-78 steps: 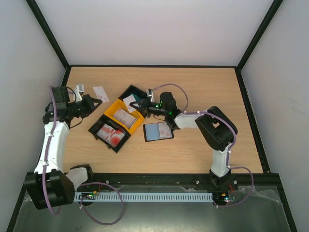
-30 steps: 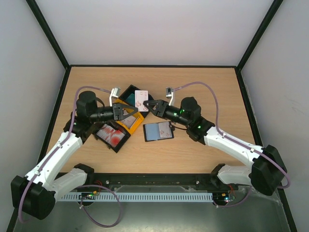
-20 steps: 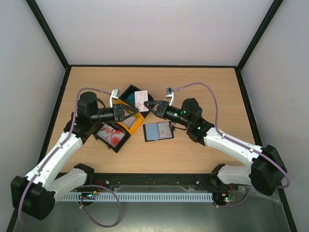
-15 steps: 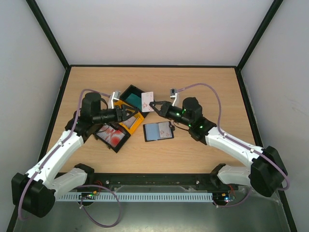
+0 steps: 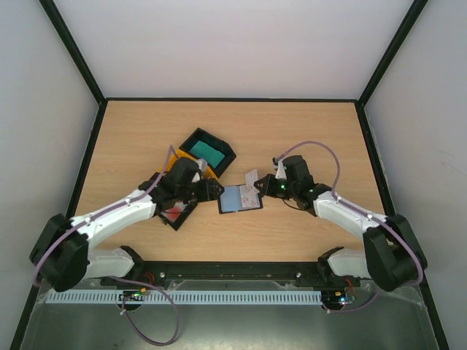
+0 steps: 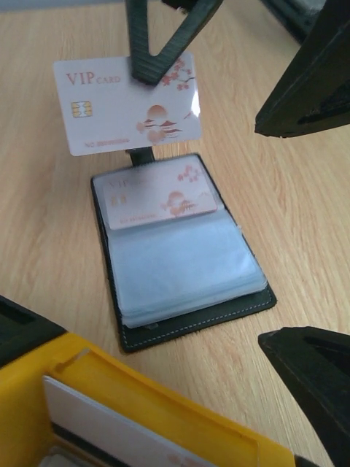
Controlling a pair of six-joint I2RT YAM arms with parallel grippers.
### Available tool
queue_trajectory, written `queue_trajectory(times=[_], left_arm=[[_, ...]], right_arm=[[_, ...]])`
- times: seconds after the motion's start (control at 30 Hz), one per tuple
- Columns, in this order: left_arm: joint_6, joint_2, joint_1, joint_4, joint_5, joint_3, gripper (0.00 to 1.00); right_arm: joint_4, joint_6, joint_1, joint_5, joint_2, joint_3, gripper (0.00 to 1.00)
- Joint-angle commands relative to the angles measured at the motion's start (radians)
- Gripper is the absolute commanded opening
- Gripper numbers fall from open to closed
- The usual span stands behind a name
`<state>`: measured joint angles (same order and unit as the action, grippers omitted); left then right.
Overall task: Put the credit cards into the card holder
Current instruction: Insert the credit card into the card holder.
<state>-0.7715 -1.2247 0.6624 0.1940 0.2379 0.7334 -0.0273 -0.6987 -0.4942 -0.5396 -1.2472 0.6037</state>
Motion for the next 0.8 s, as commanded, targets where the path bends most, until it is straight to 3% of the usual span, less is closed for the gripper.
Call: queue_trajectory(times=[0.0, 0.27, 0.77], left_arm=[[-0.039, -0.099, 0.063, -0.059, -0.126, -0.011, 0.69], [-0.055, -0.239, 0.112, -0.087, -0.196, -0.006, 0.45], [-0.05, -0.438, 0.134, -0.093, -0.224, 0.062, 0.37]], right_arm=[[0.01, 0.093, 0.005, -0.074, -0.081, -0.009, 0.02], [-0.067, 0.111, 0.005, -0.158, -0.241, 0.005, 0.02], [-0.222, -0.002, 0.005, -0.176, -0.361, -0.011, 0.02]])
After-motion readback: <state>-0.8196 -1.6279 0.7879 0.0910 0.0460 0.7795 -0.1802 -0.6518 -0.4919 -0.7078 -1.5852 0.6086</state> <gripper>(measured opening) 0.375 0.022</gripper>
